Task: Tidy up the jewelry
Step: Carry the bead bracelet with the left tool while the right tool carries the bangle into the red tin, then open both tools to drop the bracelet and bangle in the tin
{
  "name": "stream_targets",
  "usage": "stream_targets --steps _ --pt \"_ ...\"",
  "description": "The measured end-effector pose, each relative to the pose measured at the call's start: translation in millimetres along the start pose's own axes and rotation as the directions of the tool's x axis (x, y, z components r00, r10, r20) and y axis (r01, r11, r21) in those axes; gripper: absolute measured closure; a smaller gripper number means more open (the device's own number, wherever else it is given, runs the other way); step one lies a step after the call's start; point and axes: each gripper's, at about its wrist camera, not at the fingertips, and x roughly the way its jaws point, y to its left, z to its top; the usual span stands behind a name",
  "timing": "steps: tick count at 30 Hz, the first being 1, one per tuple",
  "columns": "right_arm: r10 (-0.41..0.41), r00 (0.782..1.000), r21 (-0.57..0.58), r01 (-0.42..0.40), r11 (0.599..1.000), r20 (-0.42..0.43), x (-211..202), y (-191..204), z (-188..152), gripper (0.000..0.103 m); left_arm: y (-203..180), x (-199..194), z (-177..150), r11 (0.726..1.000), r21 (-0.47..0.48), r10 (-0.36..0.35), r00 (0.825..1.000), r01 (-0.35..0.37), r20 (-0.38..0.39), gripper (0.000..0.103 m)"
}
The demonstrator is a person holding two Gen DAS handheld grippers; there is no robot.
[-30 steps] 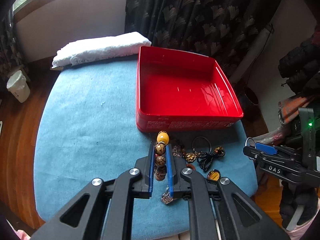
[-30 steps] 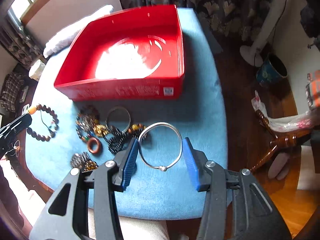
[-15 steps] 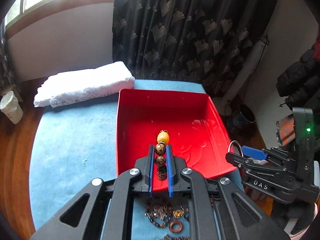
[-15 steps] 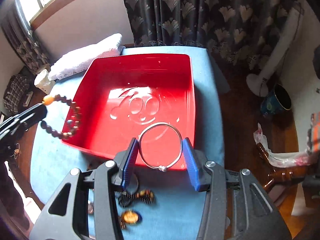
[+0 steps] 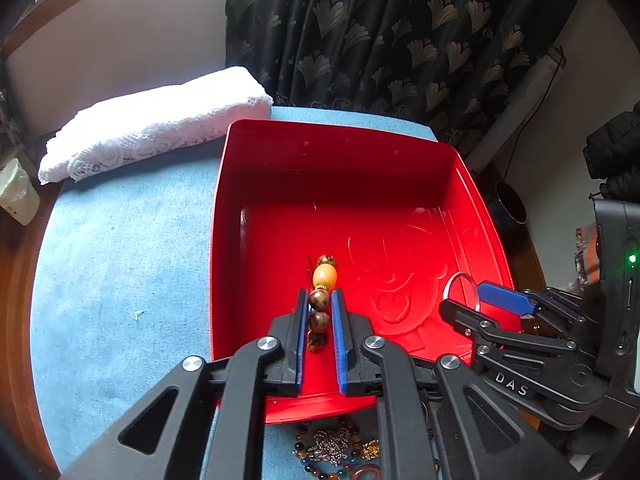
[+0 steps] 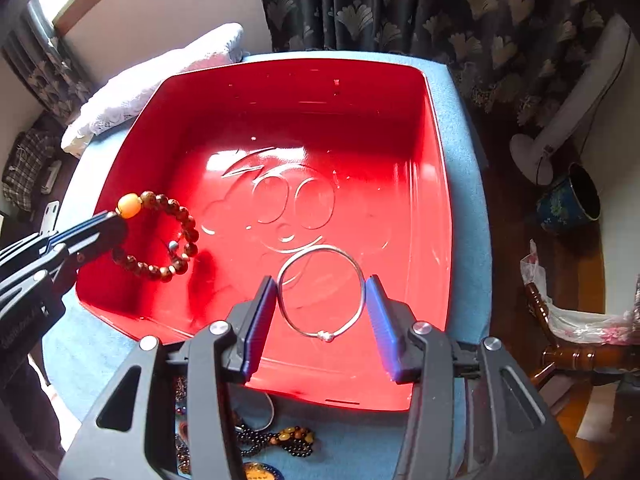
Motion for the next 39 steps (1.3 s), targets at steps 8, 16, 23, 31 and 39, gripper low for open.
stream_targets --steps 8,16,23,31,39 --pt "0.013 0.999 0.024 -0.014 1.000 0.047 -22 -12 -9 0.054 0 -16 -1 1.000 0.018 0.016 0.999 -0.017 0.029 0.087" --pt "0.043 0.992 0.050 -0.049 0.998 0.116 -69 -16 -51 0.052 4 -64 -40 0.998 0.046 0.027 0.996 -0.031 0.081 0.063" --pt "0.097 0.994 0.078 -0.101 0.992 0.054 -73 -8 -109 0.052 11 -71 -95 0.998 0.036 0.044 0.999 -0.044 -0.009 0.059" --pt "0.113 0.990 0.141 -0.102 0.985 -0.078 -47 -6 -151 0.053 14 -56 -140 0.997 0.042 0.075 0.991 -0.071 -0.110 0.059" --pt "0.122 0.985 0.147 -0.104 0.984 -0.122 -40 1 -172 0.054 11 -50 -165 0.995 0.054 0.090 0.984 -0.082 -0.156 0.059"
